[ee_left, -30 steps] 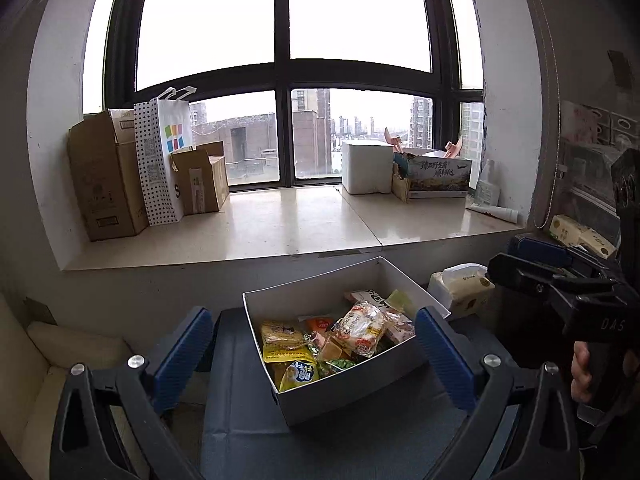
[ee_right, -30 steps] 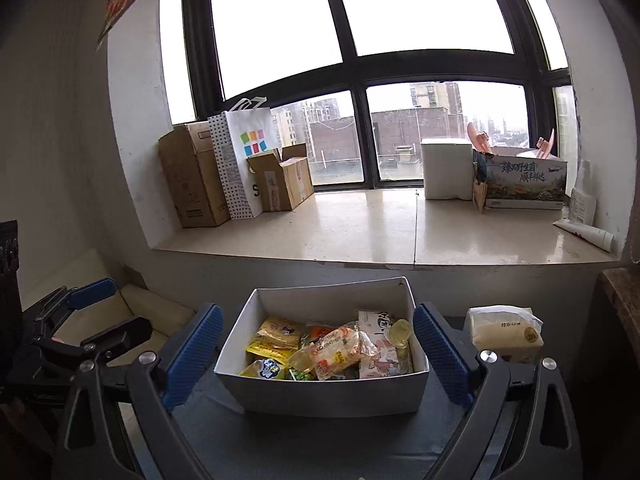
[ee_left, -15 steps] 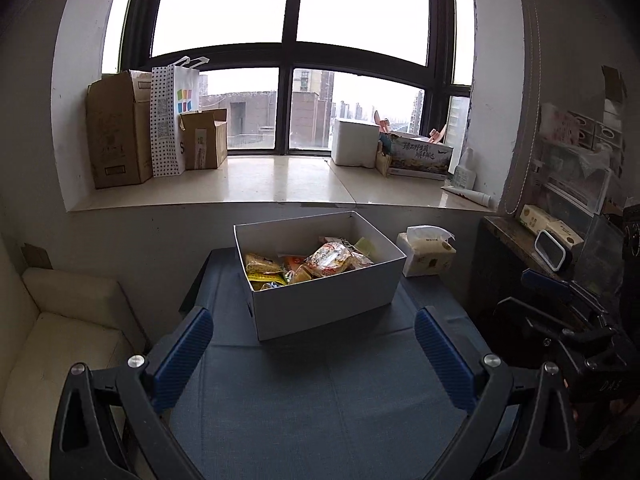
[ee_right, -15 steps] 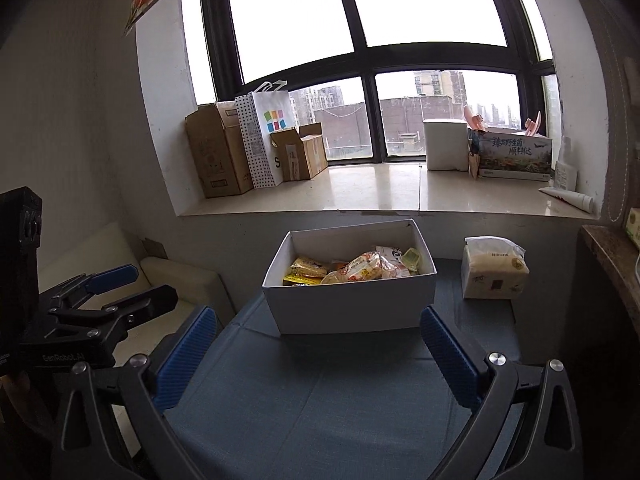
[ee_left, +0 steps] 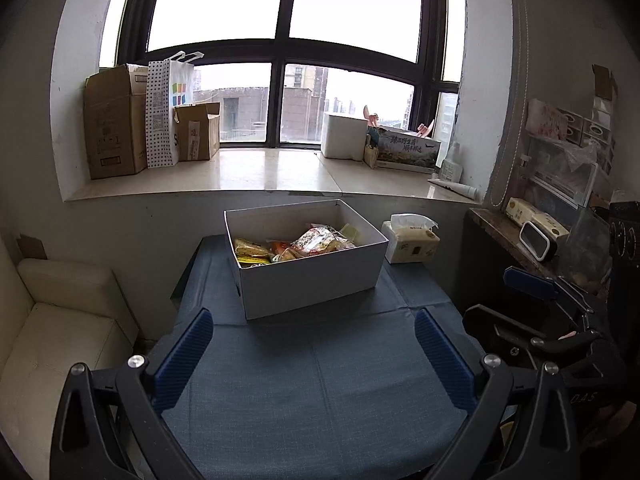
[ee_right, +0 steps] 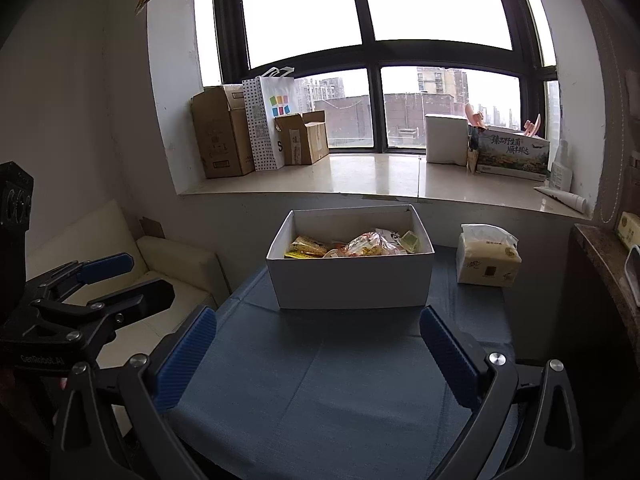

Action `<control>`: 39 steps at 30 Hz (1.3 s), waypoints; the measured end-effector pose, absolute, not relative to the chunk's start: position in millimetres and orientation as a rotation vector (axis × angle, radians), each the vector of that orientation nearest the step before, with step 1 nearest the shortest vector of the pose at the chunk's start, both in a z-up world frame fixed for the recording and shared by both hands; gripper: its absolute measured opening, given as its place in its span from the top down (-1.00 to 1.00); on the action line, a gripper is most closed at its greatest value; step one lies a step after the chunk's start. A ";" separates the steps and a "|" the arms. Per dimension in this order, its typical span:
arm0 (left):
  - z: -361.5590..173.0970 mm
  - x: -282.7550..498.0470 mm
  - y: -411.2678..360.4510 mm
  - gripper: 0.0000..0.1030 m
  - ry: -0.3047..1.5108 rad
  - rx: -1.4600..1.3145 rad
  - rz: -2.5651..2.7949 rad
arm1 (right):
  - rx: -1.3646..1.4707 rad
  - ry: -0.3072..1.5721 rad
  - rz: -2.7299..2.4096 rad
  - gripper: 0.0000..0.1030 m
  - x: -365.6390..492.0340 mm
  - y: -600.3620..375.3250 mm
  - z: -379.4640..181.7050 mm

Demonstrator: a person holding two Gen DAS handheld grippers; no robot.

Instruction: Organize snacks

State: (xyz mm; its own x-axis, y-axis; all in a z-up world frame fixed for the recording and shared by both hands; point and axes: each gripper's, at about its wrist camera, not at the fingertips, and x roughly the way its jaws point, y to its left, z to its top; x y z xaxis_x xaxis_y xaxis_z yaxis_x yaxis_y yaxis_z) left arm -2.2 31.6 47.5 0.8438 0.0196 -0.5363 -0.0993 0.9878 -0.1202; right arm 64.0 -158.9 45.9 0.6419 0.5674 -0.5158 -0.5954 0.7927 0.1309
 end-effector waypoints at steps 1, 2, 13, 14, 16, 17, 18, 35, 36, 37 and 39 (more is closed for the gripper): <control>47.3 -2.0 31.9 -1.00 0.565 -0.150 0.061 | -0.048 0.572 0.665 -1.00 63.7 -159.7 45.6; 46.8 -2.1 32.1 -1.00 0.567 -0.151 0.059 | -0.045 0.572 0.667 -1.00 63.2 -160.2 45.5; 45.6 -0.4 31.1 -1.00 0.575 -0.139 0.060 | -0.017 0.582 0.641 -1.00 66.6 -167.7 46.1; 45.8 -0.5 30.7 -1.00 0.574 -0.141 0.059 | -0.013 0.583 0.638 -1.00 66.7 -168.6 46.0; 46.5 -1.1 30.6 -1.00 0.571 -0.144 0.055 | -0.013 0.591 0.640 -1.00 67.1 -168.3 45.2; 46.9 -1.4 30.6 -1.00 0.569 -0.144 0.053 | -0.014 0.591 0.639 -1.00 66.7 -168.4 45.3; 47.0 -1.5 30.6 -1.00 0.568 -0.142 0.055 | -0.014 0.588 0.642 -1.00 66.5 -168.4 45.4; 41.8 1.1 26.9 -1.00 0.589 -0.137 0.052 | -0.006 0.601 0.659 -1.00 66.5 -170.5 40.0; 41.7 1.0 26.4 -1.00 0.590 -0.136 0.053 | -0.004 0.600 0.657 -1.00 66.9 -171.1 40.1; 41.7 1.2 26.4 -1.00 0.590 -0.137 0.053 | -0.001 0.601 0.656 -1.00 67.6 -171.5 39.9; 41.1 1.7 26.7 -1.00 0.593 -0.138 0.052 | 0.008 0.607 0.661 -1.00 69.4 -172.6 39.5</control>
State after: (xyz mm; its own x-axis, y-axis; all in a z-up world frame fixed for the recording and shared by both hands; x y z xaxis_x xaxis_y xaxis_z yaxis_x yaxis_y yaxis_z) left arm 1.7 26.7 41.1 0.8285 0.0094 -0.5599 -0.0887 0.9894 -0.1147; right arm 69.4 -172.6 39.5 0.6238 0.5778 -0.5263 -0.5732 0.7960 0.1945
